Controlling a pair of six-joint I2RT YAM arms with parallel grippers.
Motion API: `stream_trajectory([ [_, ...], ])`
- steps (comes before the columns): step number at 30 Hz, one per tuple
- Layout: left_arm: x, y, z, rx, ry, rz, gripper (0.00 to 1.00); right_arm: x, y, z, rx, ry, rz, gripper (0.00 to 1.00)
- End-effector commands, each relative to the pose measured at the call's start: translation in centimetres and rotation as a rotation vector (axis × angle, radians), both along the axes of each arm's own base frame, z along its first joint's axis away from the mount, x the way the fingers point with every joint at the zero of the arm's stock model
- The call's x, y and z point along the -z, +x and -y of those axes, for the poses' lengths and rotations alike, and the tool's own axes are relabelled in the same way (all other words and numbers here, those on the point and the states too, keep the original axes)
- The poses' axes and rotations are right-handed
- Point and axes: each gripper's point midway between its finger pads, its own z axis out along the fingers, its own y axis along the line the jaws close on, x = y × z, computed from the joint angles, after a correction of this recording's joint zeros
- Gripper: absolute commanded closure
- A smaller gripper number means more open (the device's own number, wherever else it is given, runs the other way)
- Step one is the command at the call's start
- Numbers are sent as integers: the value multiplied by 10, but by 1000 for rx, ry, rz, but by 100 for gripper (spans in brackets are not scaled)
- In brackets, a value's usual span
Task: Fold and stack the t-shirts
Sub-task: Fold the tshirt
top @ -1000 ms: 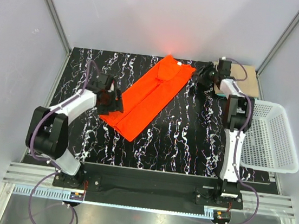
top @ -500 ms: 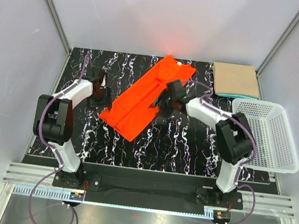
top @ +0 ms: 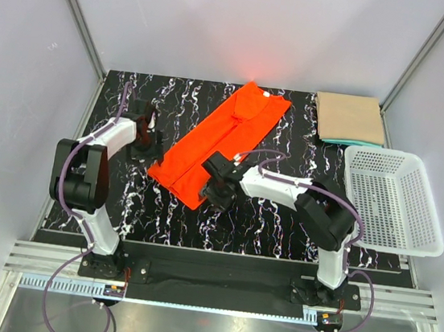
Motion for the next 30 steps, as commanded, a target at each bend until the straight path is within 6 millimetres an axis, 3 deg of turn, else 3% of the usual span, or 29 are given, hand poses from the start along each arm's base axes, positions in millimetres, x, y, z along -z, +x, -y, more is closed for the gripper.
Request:
stream_trajectory([
  [1, -6, 2, -4, -16, 6, 26, 28, -6, 4, -5, 75, -23, 42, 44],
  [9, -6, 5, 3, -6, -44, 29, 28, 0, 5, -19, 65, -4, 45, 46],
  [16, -11, 8, 7, -6, -76, 46, 28, 17, 8, -26, 28, -31, 41, 46],
  [19, -13, 8, 9, -4, -84, 50, 28, 17, 6, -21, 24, -54, 30, 56],
  [23, -22, 4, 6, -8, -70, 65, 29, 11, -2, -6, -3, -87, 36, 100],
  [25, -31, 0, 7, -4, -79, 80, 29, 3, -3, 2, -49, -116, 63, 100],
  [27, -41, -4, 10, -3, -93, 102, 31, 5, -12, 24, -73, -186, 60, 100],
  [28, -40, -12, 14, 2, -107, 94, 31, -6, -15, 31, -96, -187, 82, 100],
  [29, -49, -16, 20, 19, -120, 121, 31, 2, -24, 49, -106, -227, 71, 100],
  [30, -45, -28, 31, 41, -164, 104, 31, -9, -28, 57, -125, -219, 91, 100],
])
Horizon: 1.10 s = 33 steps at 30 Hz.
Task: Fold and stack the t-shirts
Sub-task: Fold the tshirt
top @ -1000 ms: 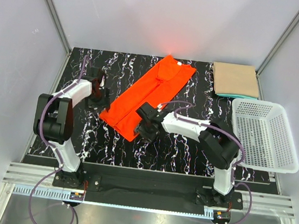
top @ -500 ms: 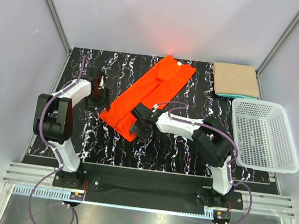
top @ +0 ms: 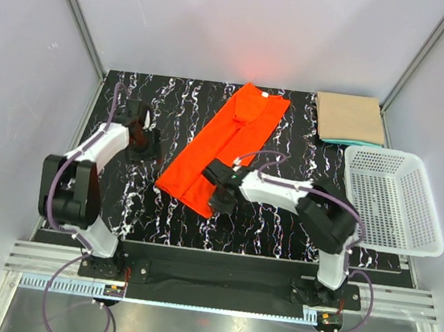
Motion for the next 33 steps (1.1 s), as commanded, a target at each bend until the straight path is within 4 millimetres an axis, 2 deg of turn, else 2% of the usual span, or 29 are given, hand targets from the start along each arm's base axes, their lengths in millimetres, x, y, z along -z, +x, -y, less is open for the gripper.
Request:
stream_trajectory([
  [1, -21, -22, 29, 61, -110, 48, 31, -11, -27, 60, -73, -134, 29, 100],
  [2, -28, -31, 46, 111, -142, 67, 31, -11, -34, 70, -83, -145, 22, 100],
  [3, -23, -49, 66, 154, -229, 32, 31, -19, -40, 78, -102, -133, 35, 100],
  [4, -23, -54, 76, 167, -260, 42, 32, -9, -54, 98, -111, -170, 7, 100],
  [5, -29, -65, 90, 199, -277, 66, 33, -9, -60, 107, -118, -173, 5, 100],
  [6, -20, -78, 97, 201, -284, 49, 33, -20, -63, 112, -131, -144, 34, 100],
  [7, -18, -89, 106, 230, -283, 47, 33, -14, -72, 126, -144, -163, 28, 100],
  [8, -22, -94, 109, 211, -292, 62, 33, -25, -75, 127, -157, -117, 51, 100],
  [9, -15, -105, 111, 210, -303, 43, 33, -26, -79, 131, -183, -111, 57, 97],
  [10, -17, -109, 123, 237, -336, 66, 33, -25, -85, 137, -204, -115, 53, 78],
  [11, -22, -114, 130, 247, -364, 90, 33, -27, -88, 140, -216, -110, 48, 74],
  [13, -15, -131, 140, 260, -379, 77, 33, -35, -95, 149, -238, -116, 50, 72],
  [17, -2, -143, 140, 255, -382, 85, 30, -47, -103, 153, -277, -66, 65, 43],
  [18, -4, -144, 147, 278, -420, 90, 29, -41, -106, 157, -280, -57, 57, 40],
  [19, -2, -146, 150, 291, -431, 83, 29, -42, -102, 151, -278, -11, 79, 39],
  [20, 4, -148, 150, 295, -428, 61, 29, -42, -107, 147, -293, 35, 57, 37],
  [21, 8, -149, 151, 299, -428, 56, 29, -44, -102, 149, -275, 70, 58, 36],
  [26, 30, -157, 150, 306, -374, -6, 32, -39, -106, 144, -274, 196, 48, 36],
  [33, 45, -160, 144, 295, -275, -26, 41, -18, -111, 141, -224, 236, 6, 41],
])
